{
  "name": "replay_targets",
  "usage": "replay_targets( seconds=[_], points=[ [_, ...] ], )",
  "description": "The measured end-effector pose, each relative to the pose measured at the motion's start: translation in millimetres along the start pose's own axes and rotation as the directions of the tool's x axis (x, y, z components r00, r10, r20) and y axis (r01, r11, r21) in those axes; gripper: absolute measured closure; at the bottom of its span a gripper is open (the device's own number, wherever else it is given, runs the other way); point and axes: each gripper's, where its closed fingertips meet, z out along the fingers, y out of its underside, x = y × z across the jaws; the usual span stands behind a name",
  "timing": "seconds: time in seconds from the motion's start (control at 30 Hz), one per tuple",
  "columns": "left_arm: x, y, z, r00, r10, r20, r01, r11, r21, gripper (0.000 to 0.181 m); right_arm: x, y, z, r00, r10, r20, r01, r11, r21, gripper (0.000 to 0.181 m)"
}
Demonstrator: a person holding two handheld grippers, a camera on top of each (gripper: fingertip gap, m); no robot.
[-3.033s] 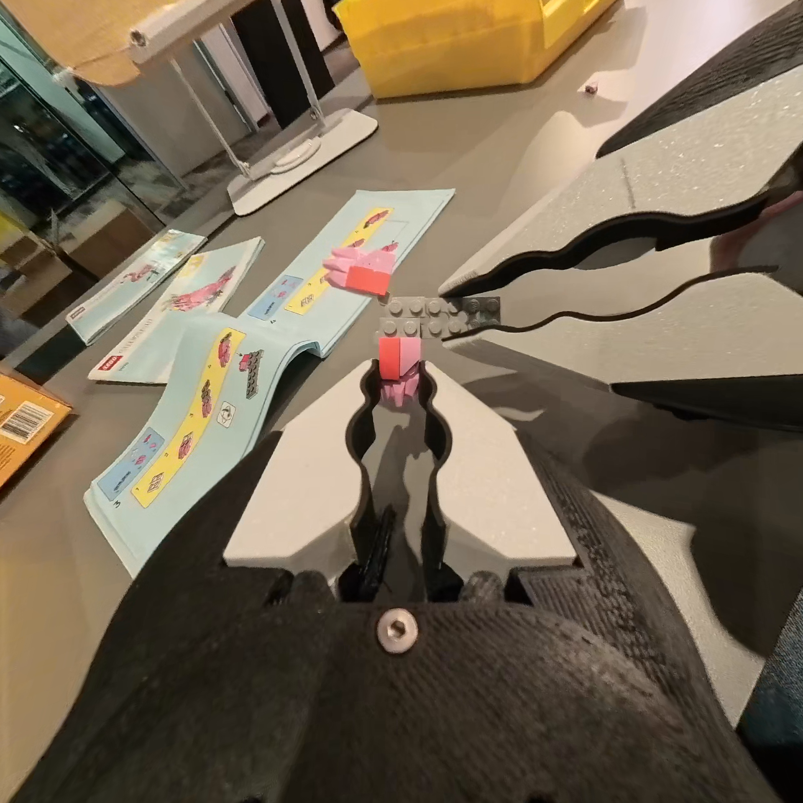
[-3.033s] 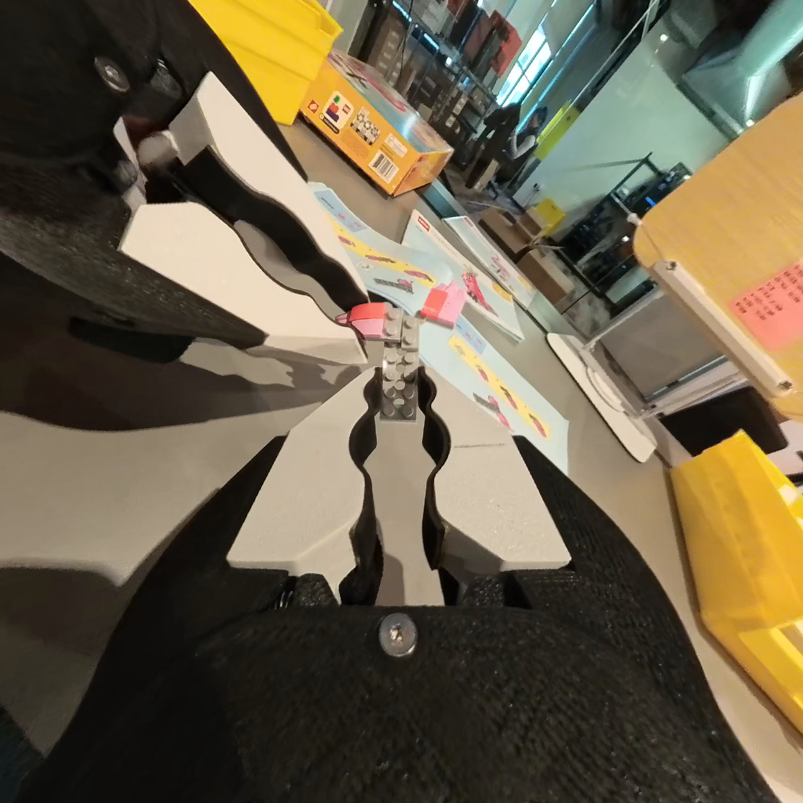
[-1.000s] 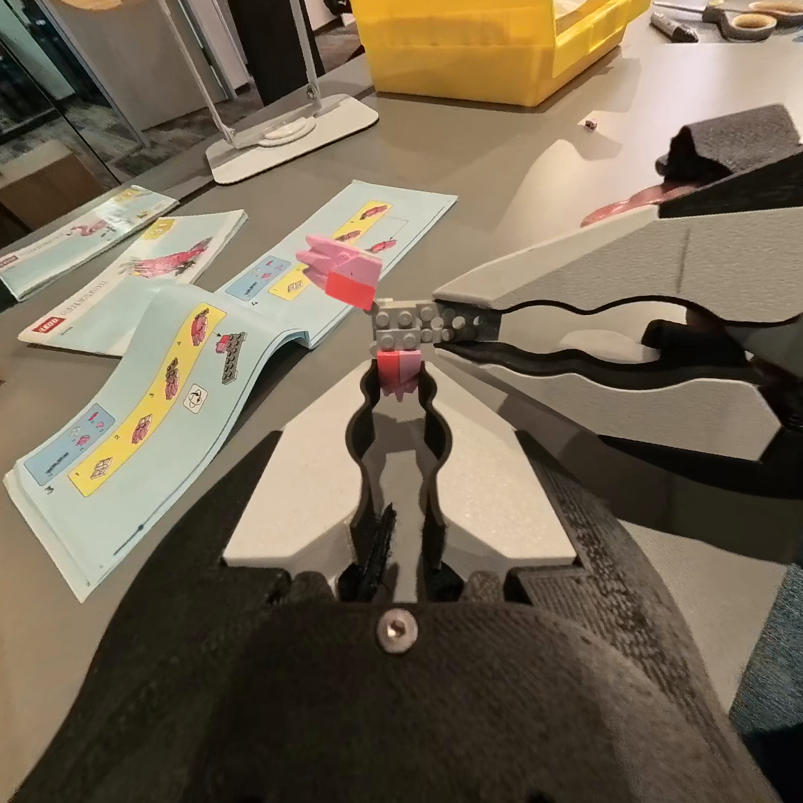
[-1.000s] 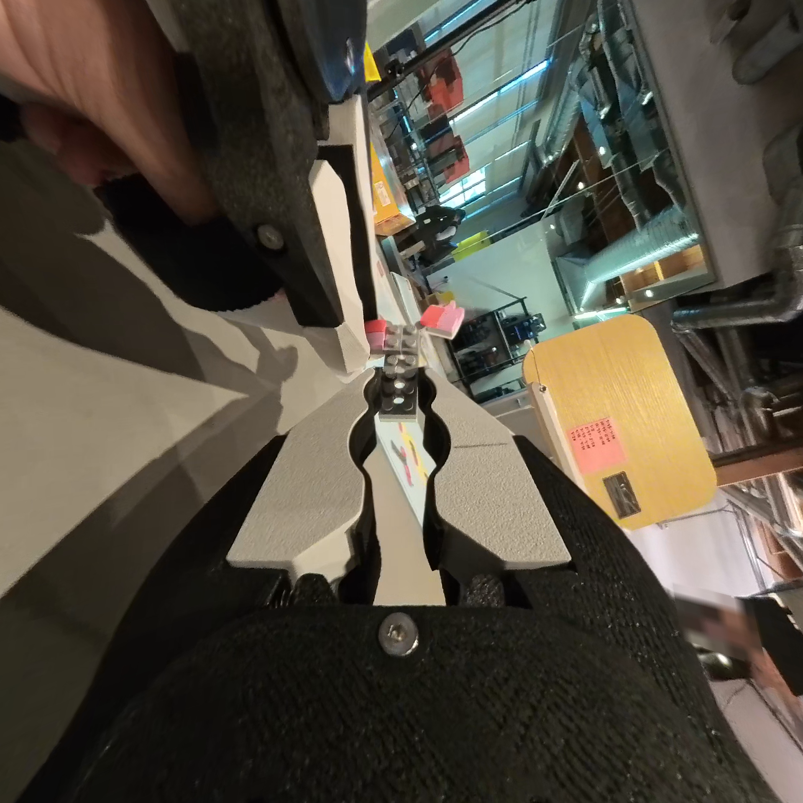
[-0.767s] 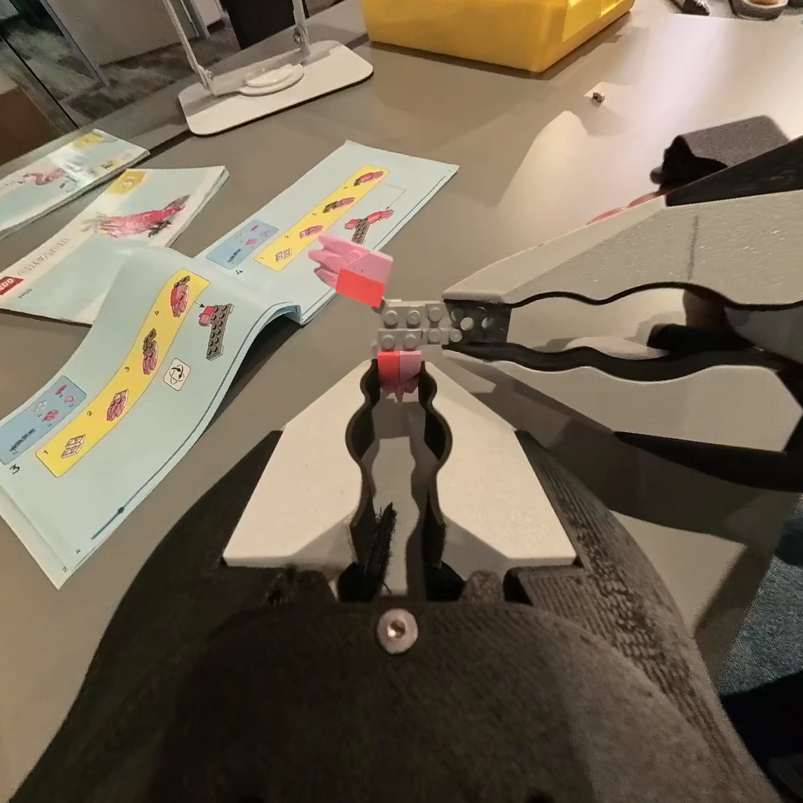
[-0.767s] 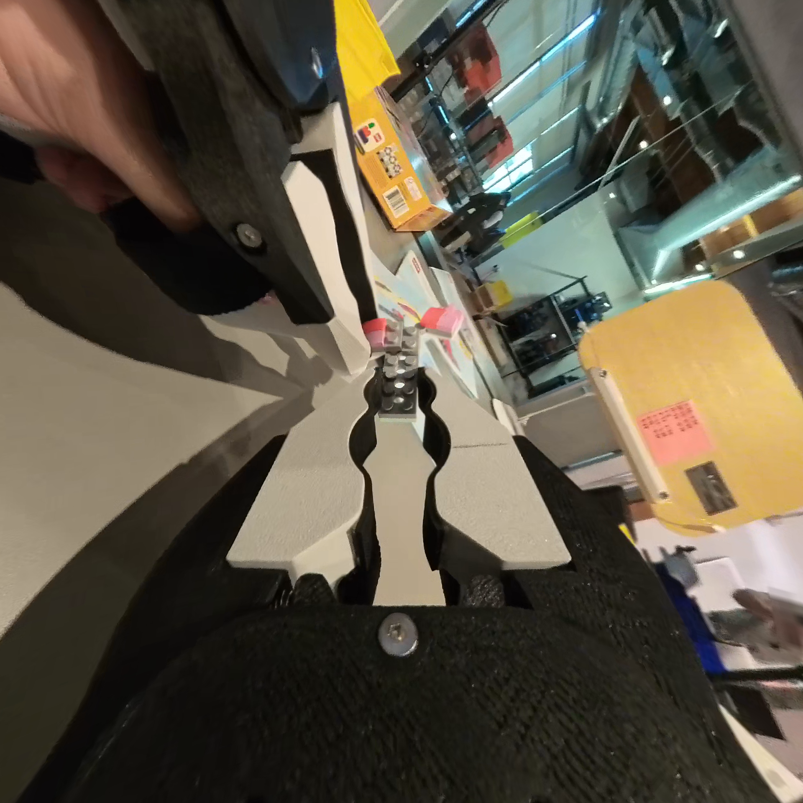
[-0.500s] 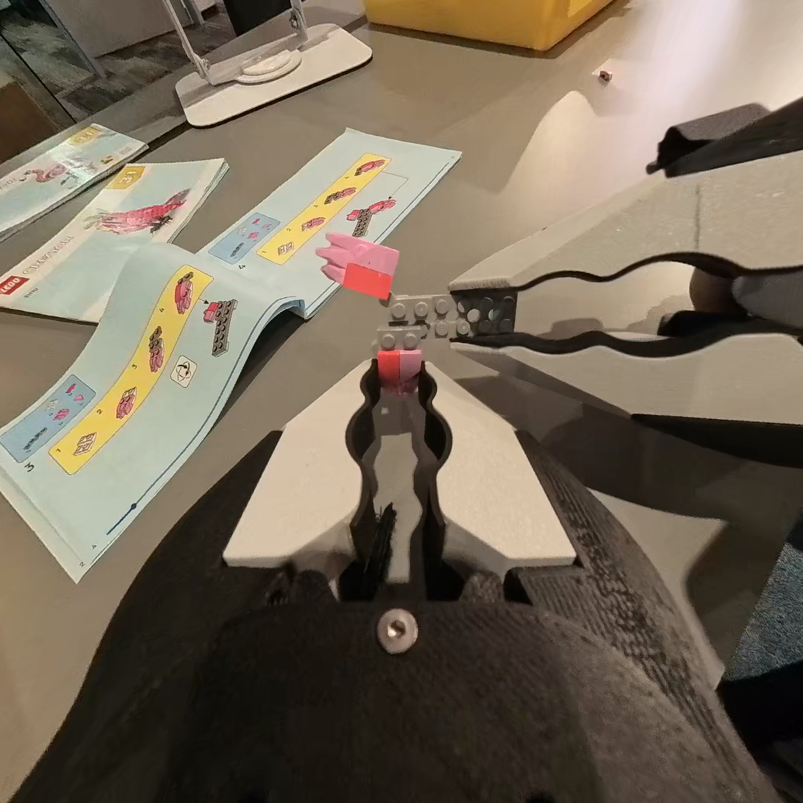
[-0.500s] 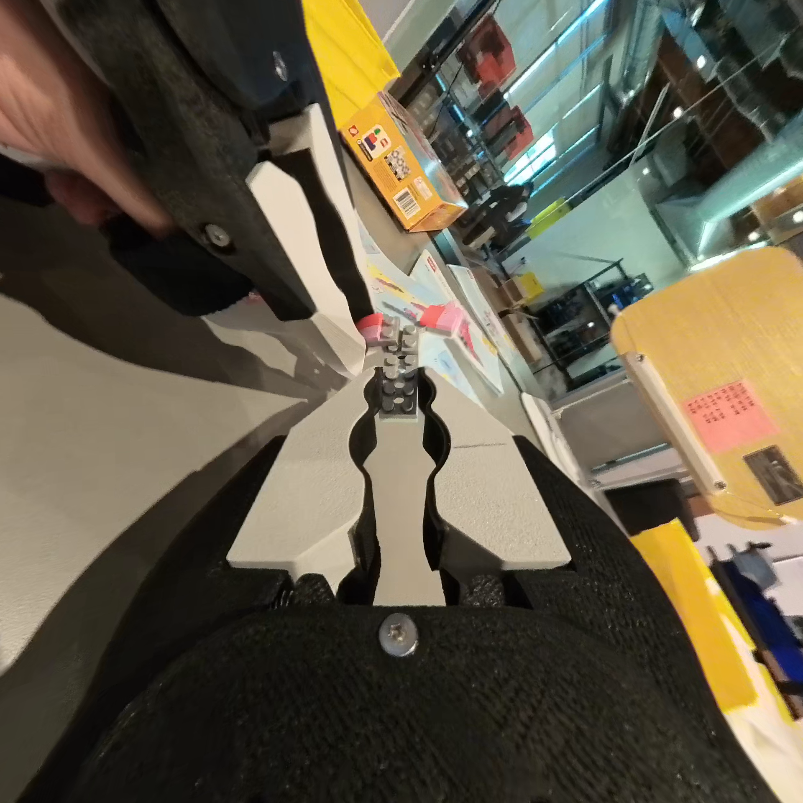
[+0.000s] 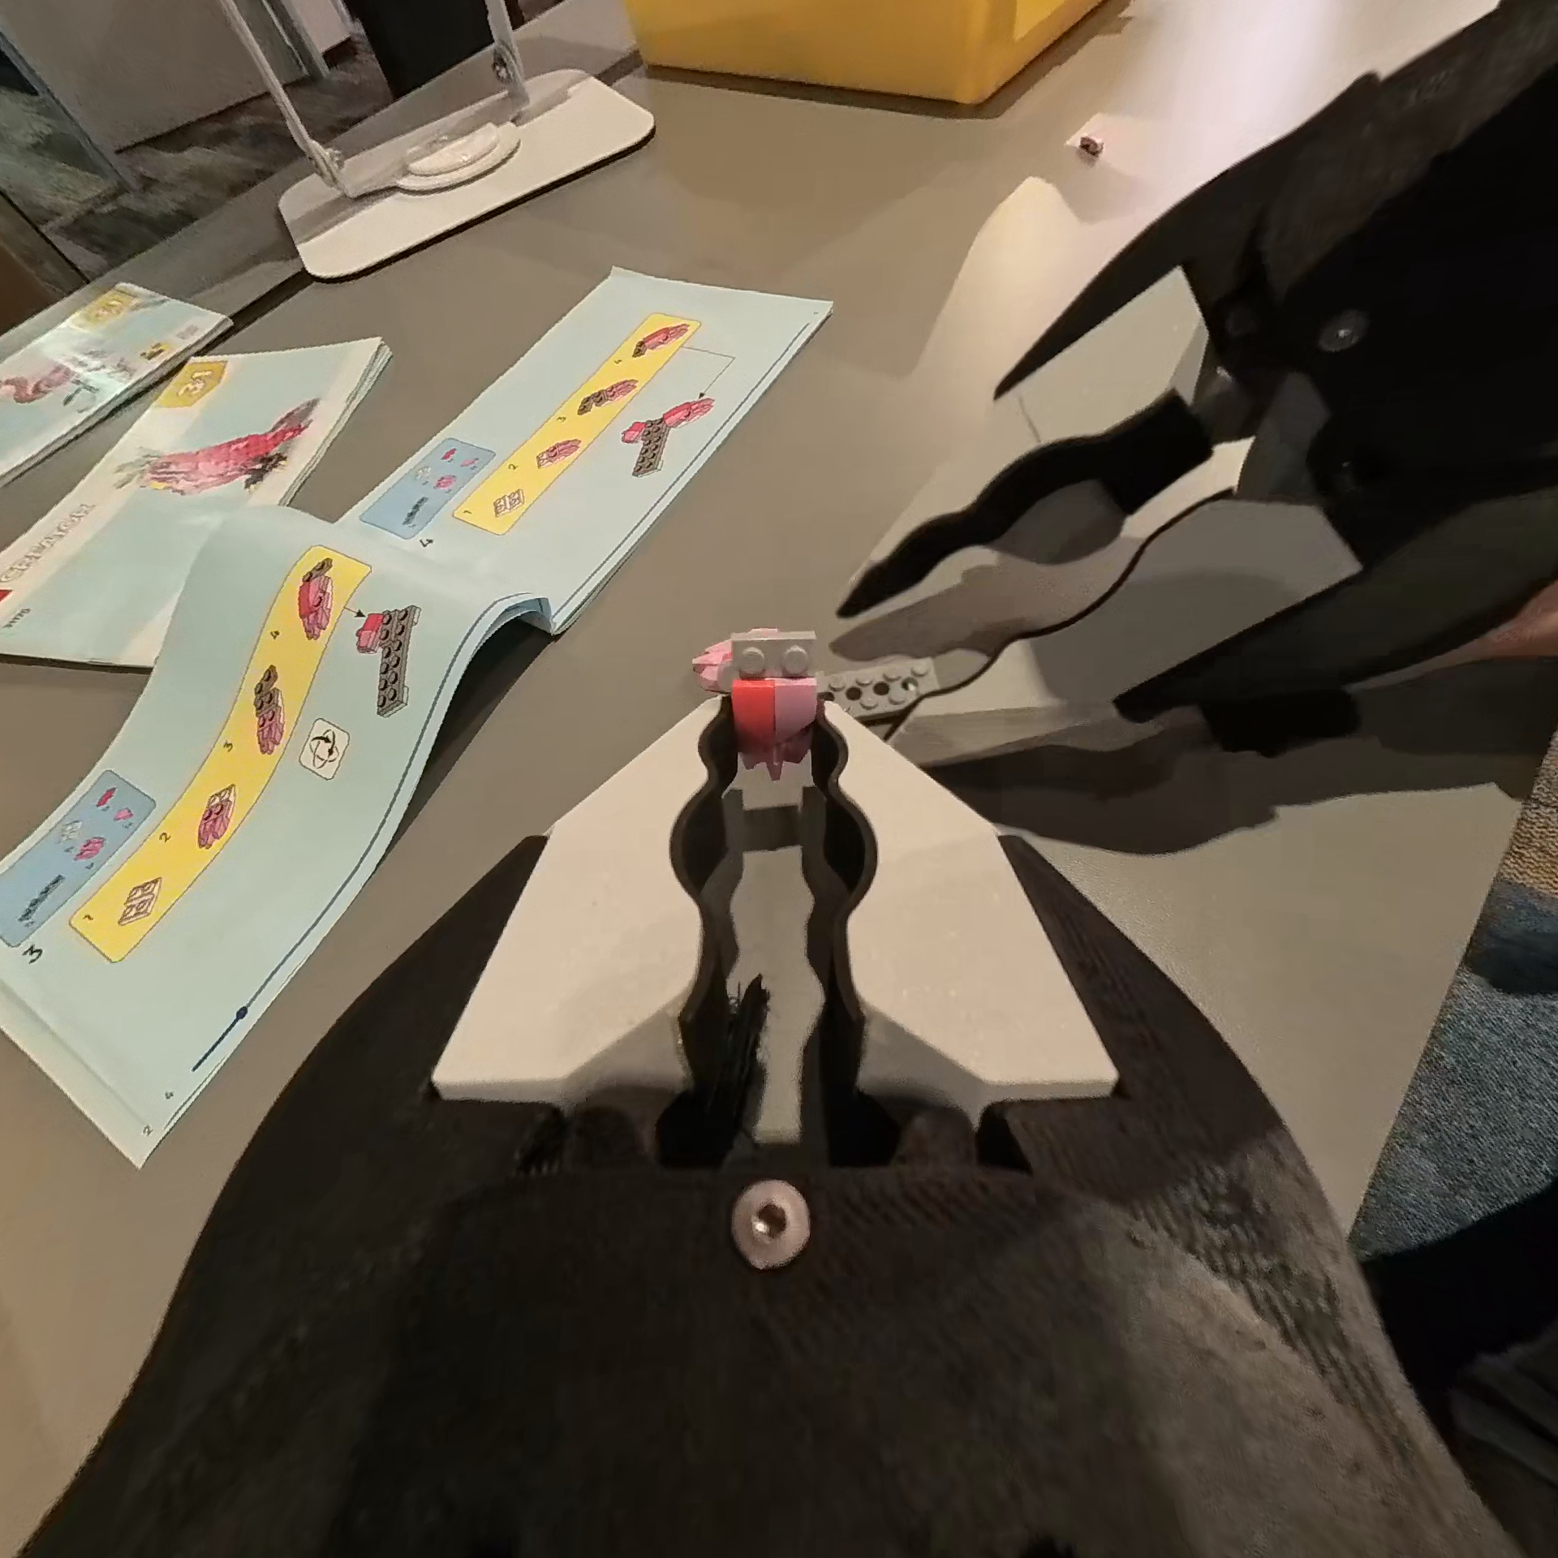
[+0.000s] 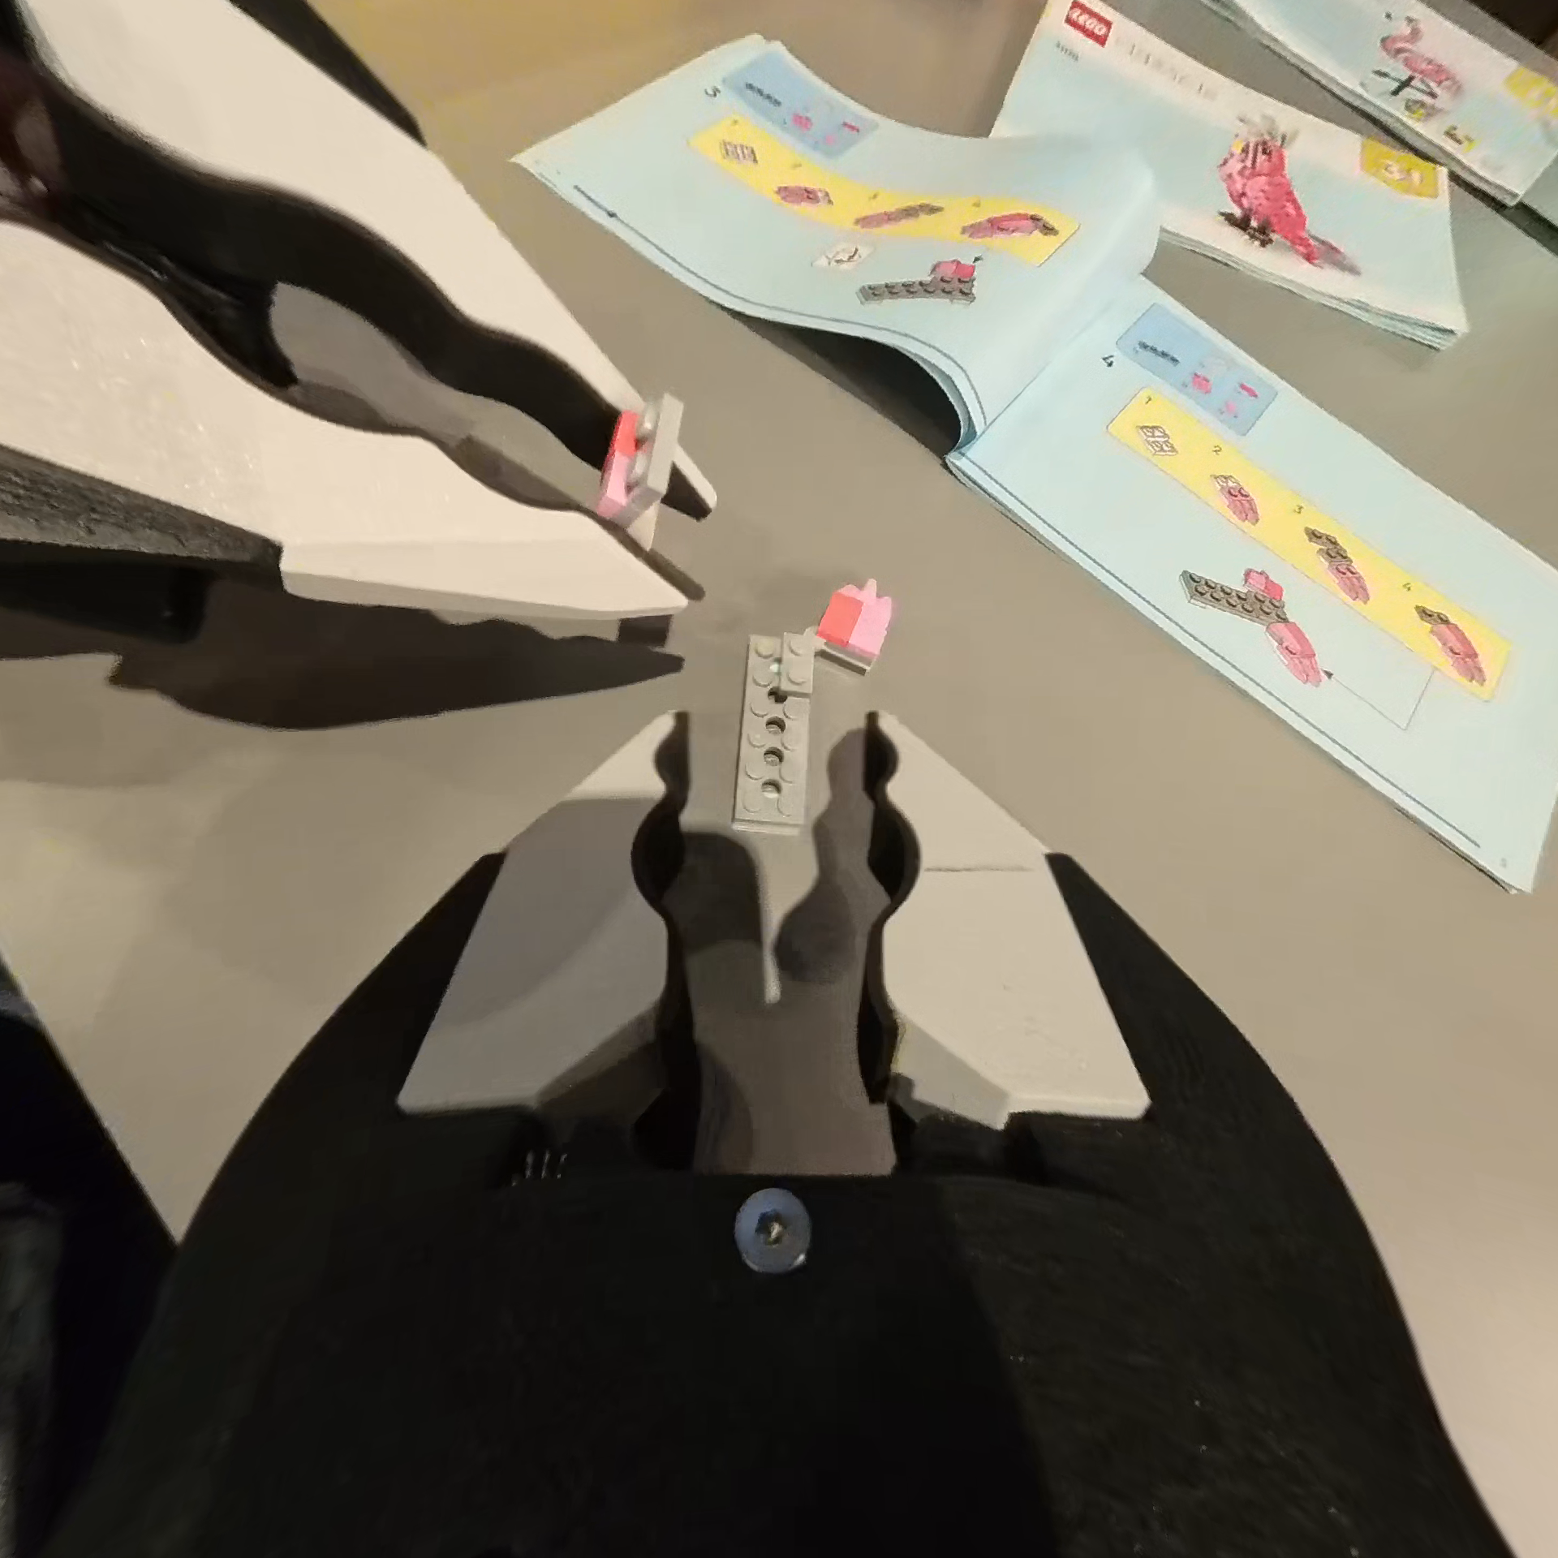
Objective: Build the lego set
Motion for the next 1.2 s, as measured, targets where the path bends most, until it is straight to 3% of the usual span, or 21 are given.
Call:
replay_targets(
  seconds=[0.1, 0.2, 0.43, 0.73, 0.8, 0.9, 1.0, 1.1, 1.2],
  points=[
    [0.5, 1.2, -1.1, 1.0, 0.016, -0.001, -0.016, 1.0, 0.002, 0.165, -6.1, -23.3, -15.1, 0.997, 0.051, 0.063, -0.061, 0.983, 0.171, 0.141],
    [4.1, -1.1, -2.2, 0.999, 0.041, -0.016, -0.04, 0.999, 0.016, 0.165, -16.2, -46.1, -33.3, 0.974, 0.123, 0.192, -0.18, 0.931, 0.316, 0.16],
    [7.4, -9.1, -3.8, 0.984, 0.174, 0.048, -0.176, 0.983, 0.042, 0.165, -22.1, -51.7, -38.4, 0.909, 0.234, 0.345, -0.35, 0.879, 0.324, 0.175],
    [10.3, -11.7, -4.2, 0.957, 0.279, 0.077, -0.284, 0.957, 0.055, 0.165, -24.3, -51.6, -41.8, 0.884, 0.251, 0.394, -0.384, 0.871, 0.307, 0.179],
    [9.4, -11.0, -6.7, 0.902, 0.416, 0.117, -0.423, 0.905, 0.046, 0.165, -24.7, -49.7, -43.3, 0.877, 0.254, 0.408, -0.386, 0.878, 0.282, 0.179],
    [6.5, -5.7, -11.0, 0.714, 0.672, 0.196, -0.677, 0.734, -0.051, 0.165, -25.8, -46.4, -45.5, 0.868, 0.257, 0.426, -0.387, 0.887, 0.252, 0.179],
    [6.7, -6.9, -14.5, 0.629, 0.745, 0.222, -0.75, 0.657, -0.077, 0.165, -26.8, -46.2, -48.7, 0.857, 0.259, 0.445, -0.393, 0.887, 0.241, 0.179],
    [8.0, -10.4, -17.7, 0.632, 0.739, 0.234, -0.753, 0.657, -0.044, 0.165, -27.2, -48.4, -52.0, 0.846, 0.259, 0.465, -0.402, 0.883, 0.24, 0.179],
    [13.1, -10.2, -19.5, 0.737, 0.651, 0.183, -0.665, 0.747, 0.022, 0.165, -28.6, -50.4, -54.6, 0.846, 0.244, 0.474, -0.394, 0.885, 0.248, 0.179]
  ],
)
